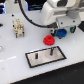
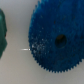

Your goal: Insert the blue gear onto the right peg, followed by the red gear

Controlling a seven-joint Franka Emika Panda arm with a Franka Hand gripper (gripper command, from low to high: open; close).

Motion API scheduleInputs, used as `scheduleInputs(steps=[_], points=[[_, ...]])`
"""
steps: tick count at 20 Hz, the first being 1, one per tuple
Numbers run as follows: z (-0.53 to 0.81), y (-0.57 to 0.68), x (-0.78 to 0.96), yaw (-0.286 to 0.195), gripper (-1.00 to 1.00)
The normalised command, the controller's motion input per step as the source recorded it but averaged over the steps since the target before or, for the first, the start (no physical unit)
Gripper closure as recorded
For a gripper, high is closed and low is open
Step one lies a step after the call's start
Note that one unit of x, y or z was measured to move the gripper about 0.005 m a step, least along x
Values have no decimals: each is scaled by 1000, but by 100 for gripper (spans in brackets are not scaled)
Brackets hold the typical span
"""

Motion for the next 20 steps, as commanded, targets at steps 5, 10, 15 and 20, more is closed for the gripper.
scheduleInputs(steps=[5,10,15,20], points=[[-200,-103,-313,0,100],[-130,-52,-288,0,100],[107,-60,-70,0,100],[356,-54,161,0,100]])
